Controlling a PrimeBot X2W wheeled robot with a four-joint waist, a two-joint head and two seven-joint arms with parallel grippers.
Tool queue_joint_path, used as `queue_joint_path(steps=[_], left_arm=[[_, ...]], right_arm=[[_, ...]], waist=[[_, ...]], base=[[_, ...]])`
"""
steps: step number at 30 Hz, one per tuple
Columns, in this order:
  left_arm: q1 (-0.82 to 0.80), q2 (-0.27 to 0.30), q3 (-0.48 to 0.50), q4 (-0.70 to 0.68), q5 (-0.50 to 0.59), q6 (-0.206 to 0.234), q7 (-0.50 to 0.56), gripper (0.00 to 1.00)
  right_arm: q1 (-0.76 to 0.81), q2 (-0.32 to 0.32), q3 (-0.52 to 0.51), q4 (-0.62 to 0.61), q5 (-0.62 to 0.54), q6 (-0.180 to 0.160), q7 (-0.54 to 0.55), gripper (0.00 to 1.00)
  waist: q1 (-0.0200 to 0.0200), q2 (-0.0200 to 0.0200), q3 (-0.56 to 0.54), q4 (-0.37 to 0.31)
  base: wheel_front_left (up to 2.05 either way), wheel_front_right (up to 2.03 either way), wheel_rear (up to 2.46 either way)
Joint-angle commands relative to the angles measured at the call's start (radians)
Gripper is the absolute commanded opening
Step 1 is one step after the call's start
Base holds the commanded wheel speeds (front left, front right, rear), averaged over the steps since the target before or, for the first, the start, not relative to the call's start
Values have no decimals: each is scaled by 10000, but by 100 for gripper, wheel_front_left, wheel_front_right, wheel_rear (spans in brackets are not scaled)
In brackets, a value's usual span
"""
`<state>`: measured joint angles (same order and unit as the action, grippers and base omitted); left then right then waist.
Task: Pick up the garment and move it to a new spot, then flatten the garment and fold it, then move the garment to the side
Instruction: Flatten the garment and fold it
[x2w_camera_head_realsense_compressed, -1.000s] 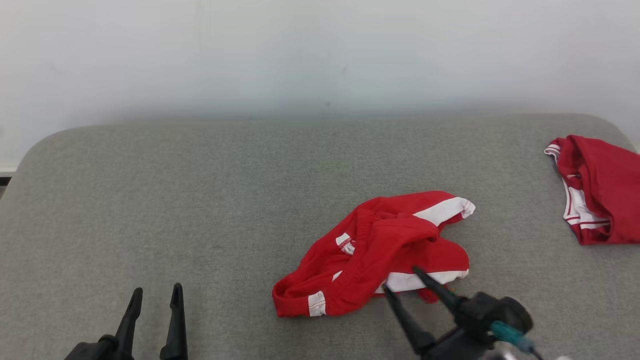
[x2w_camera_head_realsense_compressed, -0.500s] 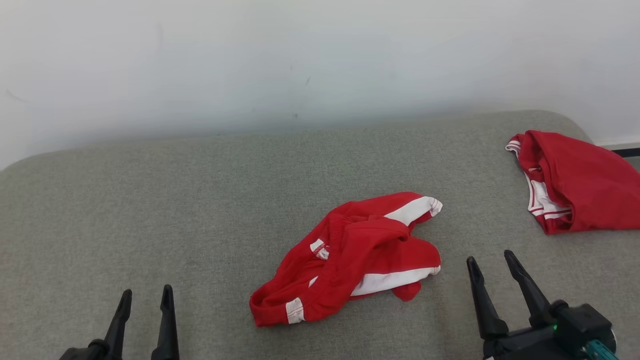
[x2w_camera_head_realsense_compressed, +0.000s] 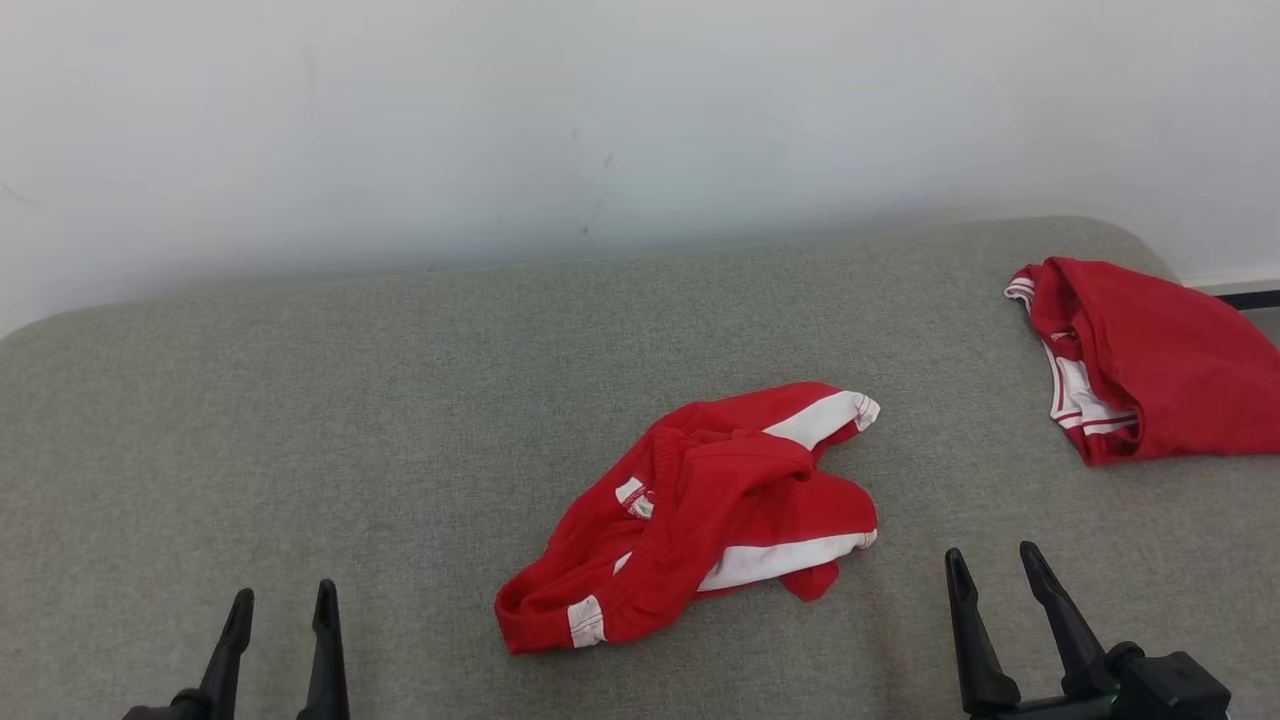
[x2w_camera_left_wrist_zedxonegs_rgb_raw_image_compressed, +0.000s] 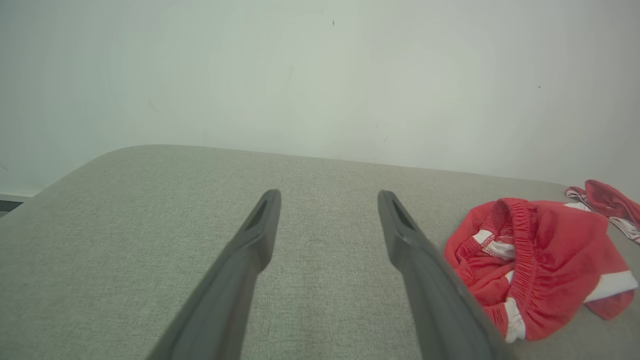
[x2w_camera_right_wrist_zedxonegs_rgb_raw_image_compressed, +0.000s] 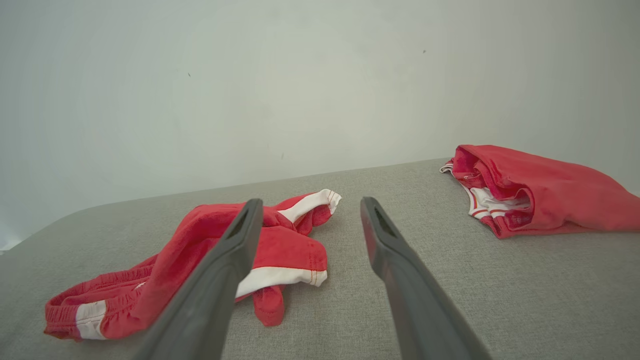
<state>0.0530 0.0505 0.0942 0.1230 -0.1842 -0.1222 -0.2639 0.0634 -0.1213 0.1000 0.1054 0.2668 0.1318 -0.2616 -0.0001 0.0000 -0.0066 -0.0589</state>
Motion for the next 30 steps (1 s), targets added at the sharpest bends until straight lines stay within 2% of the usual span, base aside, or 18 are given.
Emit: queue_joint_path(steps=[1, 7, 17, 24, 30], left_arm=[[117, 7, -72, -20, 106, -16, 2, 100], [-404, 163, -1153, 185, 339, -85, 2, 100], [-2101, 1073, -4447, 1559, -321, -70, 12, 100], [-3047, 1548, -5744, 2774, -808, -72, 237, 100], [-3498, 1790, -6389, 3797, -1091, -72, 514, 100]], right_arm=[[-28, 39, 13, 22, -32, -29, -40, 100], [-160, -12, 99, 116, -16, -29, -42, 100], [-566, -127, 450, 325, 162, -27, -42, 100], [-724, -57, 442, 424, 221, -29, -40, 100], [-830, -34, 418, 412, 246, -29, -42, 100]], waist=[[1, 0, 5, 16], [1, 0, 38, 37], [1, 0, 398, -479], [1, 0, 779, -957], [1, 0, 995, -1263]], base=[[0, 0, 0], [0, 0, 0], [0, 0, 0], [0, 0, 0], [0, 0, 0]])
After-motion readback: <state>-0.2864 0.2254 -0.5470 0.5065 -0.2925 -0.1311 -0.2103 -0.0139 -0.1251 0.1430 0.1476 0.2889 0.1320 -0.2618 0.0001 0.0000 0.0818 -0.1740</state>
